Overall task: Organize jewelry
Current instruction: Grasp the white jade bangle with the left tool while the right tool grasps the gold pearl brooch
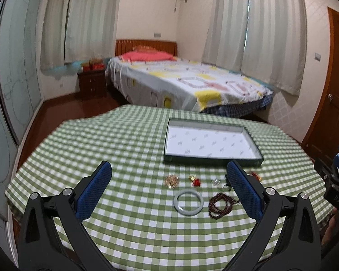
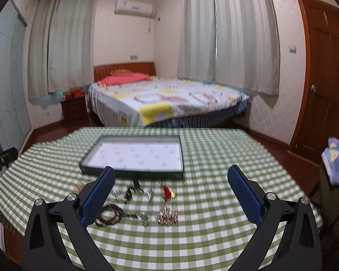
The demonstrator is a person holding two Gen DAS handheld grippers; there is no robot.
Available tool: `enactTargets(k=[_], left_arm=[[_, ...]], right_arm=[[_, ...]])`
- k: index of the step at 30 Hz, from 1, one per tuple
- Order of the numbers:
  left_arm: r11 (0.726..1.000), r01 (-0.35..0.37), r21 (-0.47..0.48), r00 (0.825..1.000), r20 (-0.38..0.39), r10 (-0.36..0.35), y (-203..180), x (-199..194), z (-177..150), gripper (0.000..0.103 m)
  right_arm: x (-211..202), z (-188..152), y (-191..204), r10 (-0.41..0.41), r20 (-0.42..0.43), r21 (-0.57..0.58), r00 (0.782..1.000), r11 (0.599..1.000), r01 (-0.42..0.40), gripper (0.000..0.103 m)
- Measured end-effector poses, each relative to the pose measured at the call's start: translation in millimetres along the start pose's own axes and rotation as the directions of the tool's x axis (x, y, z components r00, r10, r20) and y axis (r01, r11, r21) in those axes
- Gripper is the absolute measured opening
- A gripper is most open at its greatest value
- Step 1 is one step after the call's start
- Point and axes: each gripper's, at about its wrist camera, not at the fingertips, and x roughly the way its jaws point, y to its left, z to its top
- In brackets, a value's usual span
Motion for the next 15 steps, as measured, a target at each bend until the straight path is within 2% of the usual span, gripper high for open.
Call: enactTargets(k=[3, 7, 15], left_arm=[[1.000, -0.020, 0.008, 0.998, -0.052, 0.021, -0.1, 31.1, -16.0, 0.099], [1.000, -0.012, -0.017, 0.988, -0.151, 0.010, 3.6, 77.6, -41.1, 0.099], [1.000, -0.009, -0.015, 0.973, -0.231, 0.006, -2.9, 127.8, -62.1, 0.099]], right_arm=[[32.5, -24.6, -3.5, -0.016, -0.081, 0.006, 0.997, 1.000, 0.017, 0.097], [66.0, -47.8, -7.9, -0.034, -0.148, 0.008, 0.988, 0.999, 0.035, 0.096], [104.9, -65.4, -2.8, -0.018, -0.232, -0.008, 0.973, 1.000, 0.016, 0.096]])
